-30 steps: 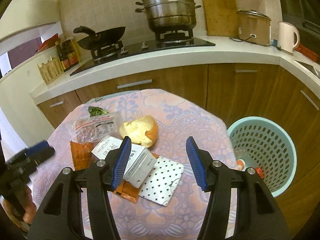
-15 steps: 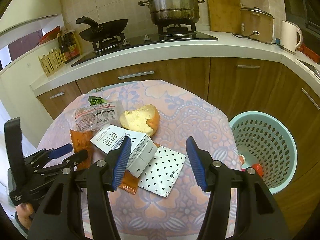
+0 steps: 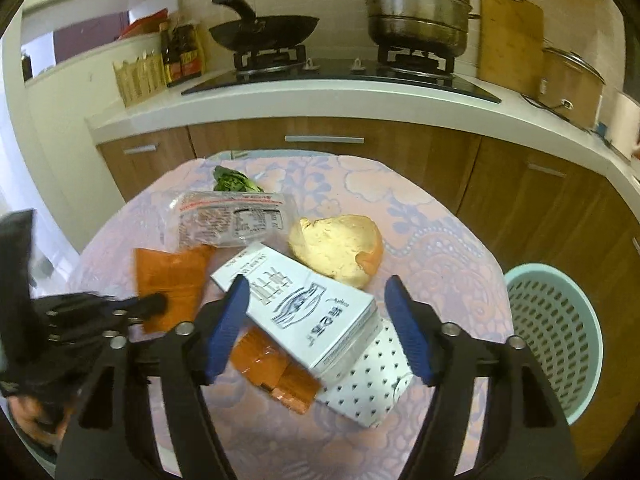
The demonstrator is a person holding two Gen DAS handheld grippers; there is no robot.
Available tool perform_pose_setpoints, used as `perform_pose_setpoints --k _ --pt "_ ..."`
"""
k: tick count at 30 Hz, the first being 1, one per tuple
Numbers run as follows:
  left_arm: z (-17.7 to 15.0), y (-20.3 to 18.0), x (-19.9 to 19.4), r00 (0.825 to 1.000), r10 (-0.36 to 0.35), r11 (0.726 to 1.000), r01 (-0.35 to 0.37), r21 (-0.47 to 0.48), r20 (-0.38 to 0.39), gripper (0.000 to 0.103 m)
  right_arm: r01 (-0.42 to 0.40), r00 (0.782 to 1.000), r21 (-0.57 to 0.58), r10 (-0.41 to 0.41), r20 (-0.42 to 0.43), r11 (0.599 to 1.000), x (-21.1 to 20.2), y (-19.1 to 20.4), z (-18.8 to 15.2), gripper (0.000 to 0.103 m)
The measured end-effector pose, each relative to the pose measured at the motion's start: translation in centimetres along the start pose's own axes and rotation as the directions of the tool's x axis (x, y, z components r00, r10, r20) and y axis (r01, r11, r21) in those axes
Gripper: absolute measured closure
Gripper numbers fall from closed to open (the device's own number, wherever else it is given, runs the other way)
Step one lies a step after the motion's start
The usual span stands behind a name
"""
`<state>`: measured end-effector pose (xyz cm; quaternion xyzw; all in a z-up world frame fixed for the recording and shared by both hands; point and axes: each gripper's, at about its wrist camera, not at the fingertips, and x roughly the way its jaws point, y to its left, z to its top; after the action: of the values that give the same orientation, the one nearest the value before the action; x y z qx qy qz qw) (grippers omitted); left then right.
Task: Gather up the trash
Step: 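Lift the orange wrapper with the left tool while the right tool grasps the white milk carton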
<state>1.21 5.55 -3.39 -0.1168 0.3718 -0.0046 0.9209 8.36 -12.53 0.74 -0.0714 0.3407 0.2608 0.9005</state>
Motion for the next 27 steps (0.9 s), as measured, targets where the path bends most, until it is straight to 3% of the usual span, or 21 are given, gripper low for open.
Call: perform_pose_setpoints --k 3,8,15,20,27 --pt "0.0 0.4 -1.1 1.0 -0.018 1.0 0.018 -0.013 0.021 0.101 -0.002 0.999 0.001 0.002 -0.034 1.0 1.6 -0.6 0.5 0.035" --pt "0.0 0.5 -2.0 0.999 -0.016 1.0 0.017 -0.016 0.037 0.101 -0.09 0.987 0.026 0.093 -0.132 0.996 3.9 -0.6 0.1 0.035" --pt "-0.2 1.2 -2.7 0.999 0.005 1.0 -0.004 -0.016 0.054 0.101 -0.237 0.962 -0.08 0.222 -0.162 0.968 1.4 3.5 -2.4 0.035" --pt "-0.3 2.7 -3.7 0.998 0.009 0.999 -0.007 -0.037 0.068 0.101 -0.177 0.977 -0.153 0.155 -0.147 0.972 0.9 5.4 -3.3 0.035" --pt "-0.4 2.7 -3.9 0.997 0.013 1.0 -0.011 -0.026 0.074 0.1 -0.144 0.979 -0.13 0.122 -0.166 0.981 2.7 6.0 -4.6 0.035"
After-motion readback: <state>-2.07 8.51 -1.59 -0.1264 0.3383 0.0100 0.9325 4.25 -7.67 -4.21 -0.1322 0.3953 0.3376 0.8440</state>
